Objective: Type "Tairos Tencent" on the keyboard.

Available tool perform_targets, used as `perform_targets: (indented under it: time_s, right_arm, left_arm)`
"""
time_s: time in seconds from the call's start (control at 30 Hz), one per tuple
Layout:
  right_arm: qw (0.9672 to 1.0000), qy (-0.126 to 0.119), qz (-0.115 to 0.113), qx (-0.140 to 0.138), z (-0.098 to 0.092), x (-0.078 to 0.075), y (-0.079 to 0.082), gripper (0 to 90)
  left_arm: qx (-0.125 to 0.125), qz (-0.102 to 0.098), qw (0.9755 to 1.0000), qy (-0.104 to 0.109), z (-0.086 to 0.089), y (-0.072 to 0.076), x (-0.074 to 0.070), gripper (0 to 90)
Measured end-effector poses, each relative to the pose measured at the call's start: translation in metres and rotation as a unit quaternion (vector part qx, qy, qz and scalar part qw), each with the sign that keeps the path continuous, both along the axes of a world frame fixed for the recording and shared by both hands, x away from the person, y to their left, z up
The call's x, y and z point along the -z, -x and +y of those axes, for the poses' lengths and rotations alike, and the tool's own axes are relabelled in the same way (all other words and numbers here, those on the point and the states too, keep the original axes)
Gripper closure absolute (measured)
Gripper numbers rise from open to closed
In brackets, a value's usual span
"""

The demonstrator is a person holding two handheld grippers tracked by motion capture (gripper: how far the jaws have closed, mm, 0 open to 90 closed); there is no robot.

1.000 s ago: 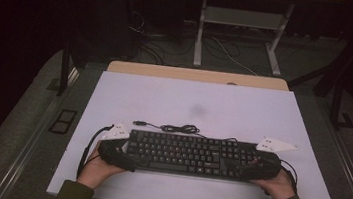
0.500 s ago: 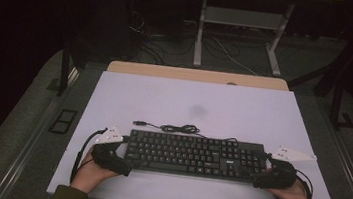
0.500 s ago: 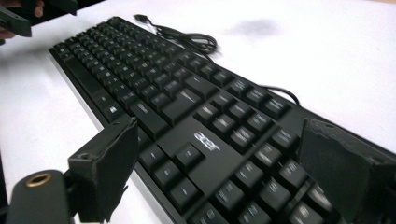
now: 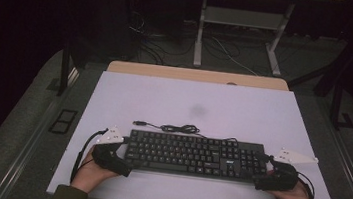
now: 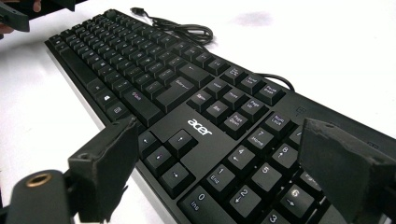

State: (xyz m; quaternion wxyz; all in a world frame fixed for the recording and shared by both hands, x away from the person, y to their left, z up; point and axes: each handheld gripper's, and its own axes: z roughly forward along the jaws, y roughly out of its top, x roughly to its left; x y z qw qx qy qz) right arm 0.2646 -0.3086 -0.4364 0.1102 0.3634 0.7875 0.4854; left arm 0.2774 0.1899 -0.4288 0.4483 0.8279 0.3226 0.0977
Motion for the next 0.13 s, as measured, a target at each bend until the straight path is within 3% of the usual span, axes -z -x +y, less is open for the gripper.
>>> perform_targets:
  time_s: [0.13]
  right_arm:
    - [1.0,-0.001,-0.001,0.0,-0.0001,-0.0003,0.0,12.3]
  left_arm:
    - [-0.002,0.0,1.0,0.002,0.0001,-0.0003,0.0001,0.0]
